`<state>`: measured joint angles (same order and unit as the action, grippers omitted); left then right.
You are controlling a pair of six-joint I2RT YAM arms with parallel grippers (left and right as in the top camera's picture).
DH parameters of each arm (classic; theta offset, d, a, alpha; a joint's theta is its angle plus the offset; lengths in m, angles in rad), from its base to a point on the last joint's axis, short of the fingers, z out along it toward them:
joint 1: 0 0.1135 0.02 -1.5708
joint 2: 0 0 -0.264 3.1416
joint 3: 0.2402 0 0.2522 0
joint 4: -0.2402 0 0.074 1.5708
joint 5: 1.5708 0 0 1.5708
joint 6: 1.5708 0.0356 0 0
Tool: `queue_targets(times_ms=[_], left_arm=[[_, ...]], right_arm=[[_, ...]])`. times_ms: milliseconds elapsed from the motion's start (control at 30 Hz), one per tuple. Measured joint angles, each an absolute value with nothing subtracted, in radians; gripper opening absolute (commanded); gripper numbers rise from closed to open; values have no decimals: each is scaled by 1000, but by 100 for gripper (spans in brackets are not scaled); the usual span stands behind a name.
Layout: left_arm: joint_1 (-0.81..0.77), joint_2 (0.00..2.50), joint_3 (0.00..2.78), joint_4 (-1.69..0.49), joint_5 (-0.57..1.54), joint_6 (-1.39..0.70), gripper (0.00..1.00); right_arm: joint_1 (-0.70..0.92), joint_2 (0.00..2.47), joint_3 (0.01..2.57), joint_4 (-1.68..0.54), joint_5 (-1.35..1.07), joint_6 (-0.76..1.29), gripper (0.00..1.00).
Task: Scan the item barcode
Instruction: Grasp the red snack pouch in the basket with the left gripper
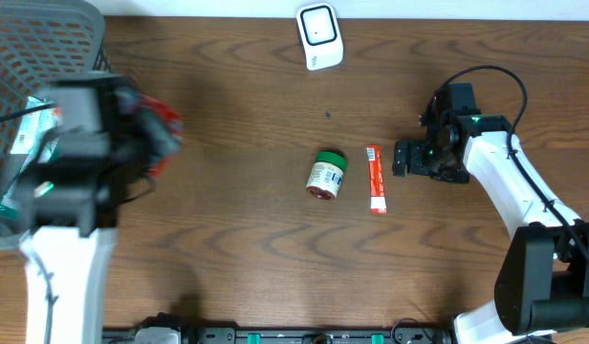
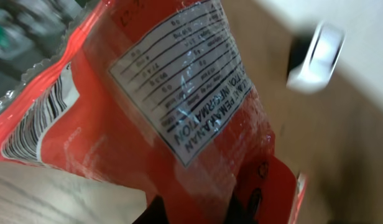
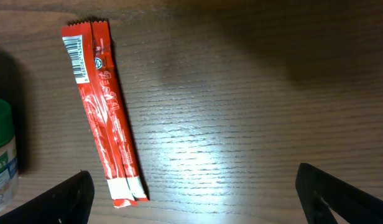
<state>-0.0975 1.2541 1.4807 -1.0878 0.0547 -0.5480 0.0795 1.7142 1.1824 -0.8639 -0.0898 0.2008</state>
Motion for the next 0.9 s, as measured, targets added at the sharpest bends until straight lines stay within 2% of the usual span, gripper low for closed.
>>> queue_targets(times_ms=[167, 500, 533, 600, 633, 700, 767, 900], left_arm=[[-266, 1425, 1421, -1090, 31, -537, 13], [-453, 1735, 1417, -1035, 0, -488, 13], [-464, 1765, 1417, -1028, 0, -479, 21], [-481, 1842, 1417, -1007, 0, -458, 27], [-483, 1856, 1417, -1002, 0, -448, 37], [-484, 1878, 1417, -983, -5, -443, 66], [-484, 1881, 1417, -978, -6, -426, 72], [-481, 1881, 1430, -1005, -7, -387, 73]], right_arm=[[80, 1714, 1182, -864, -90, 201, 99], [80, 1714, 1182, -863, -90, 201, 99], [80, 1714, 1182, -864, -90, 201, 99], [80, 1714, 1182, -864, -90, 201, 99], [80, 1714, 1182, -864, -90, 201, 99], [80, 1714, 1182, -864, -90, 201, 99], [80, 1714, 1182, -864, -90, 201, 99], [80, 1714, 1182, -864, -90, 201, 99]])
